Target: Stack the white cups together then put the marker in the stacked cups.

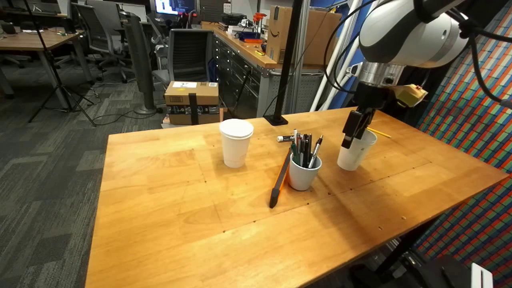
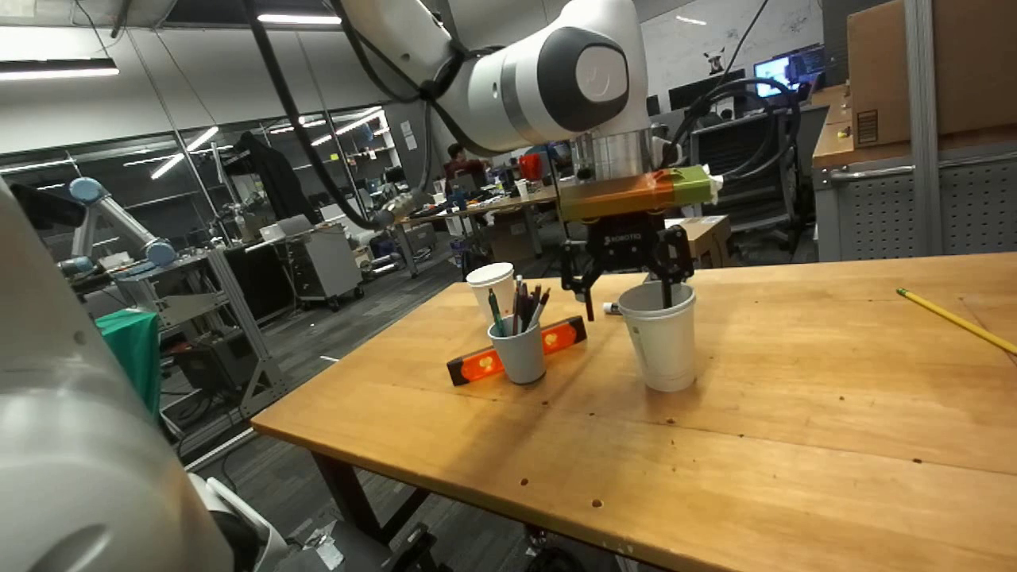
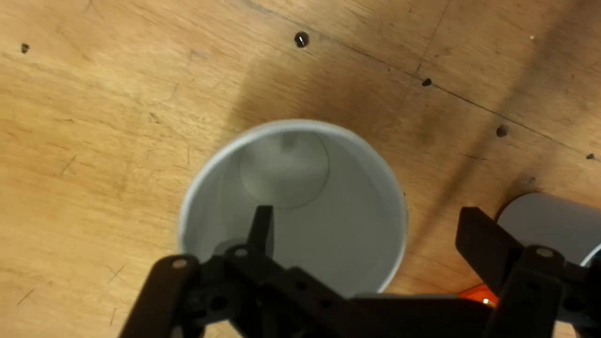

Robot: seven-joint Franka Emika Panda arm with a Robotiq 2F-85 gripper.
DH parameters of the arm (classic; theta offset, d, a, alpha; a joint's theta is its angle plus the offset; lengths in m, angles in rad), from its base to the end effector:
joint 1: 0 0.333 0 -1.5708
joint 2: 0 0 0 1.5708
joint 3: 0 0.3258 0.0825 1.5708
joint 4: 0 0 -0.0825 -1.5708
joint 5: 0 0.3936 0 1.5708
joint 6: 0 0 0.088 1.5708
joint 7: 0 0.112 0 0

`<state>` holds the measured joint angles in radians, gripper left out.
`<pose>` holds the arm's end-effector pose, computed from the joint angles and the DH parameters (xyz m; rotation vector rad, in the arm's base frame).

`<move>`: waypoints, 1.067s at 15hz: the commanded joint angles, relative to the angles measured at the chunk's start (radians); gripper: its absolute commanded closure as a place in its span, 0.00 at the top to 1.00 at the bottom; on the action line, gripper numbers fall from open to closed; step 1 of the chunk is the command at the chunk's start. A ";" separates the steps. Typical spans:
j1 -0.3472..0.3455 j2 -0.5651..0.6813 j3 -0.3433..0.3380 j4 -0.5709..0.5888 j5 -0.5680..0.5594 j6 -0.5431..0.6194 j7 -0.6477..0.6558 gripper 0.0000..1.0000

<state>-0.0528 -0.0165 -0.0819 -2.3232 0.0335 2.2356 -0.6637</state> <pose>0.4997 -0.0666 0.3391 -2.9891 -0.7751 0.0851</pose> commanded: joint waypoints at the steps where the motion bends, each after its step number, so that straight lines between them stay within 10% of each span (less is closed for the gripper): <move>1: -0.018 0.024 -0.008 0.013 0.002 0.028 -0.043 1.00; 12: -0.019 0.013 0.009 -0.009 -0.024 0.043 -0.015 0.13; 16: -0.010 0.013 0.019 0.001 -0.070 0.060 0.047 0.01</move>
<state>-0.0715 0.0070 -0.0719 -2.3254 0.0056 2.2689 -0.6739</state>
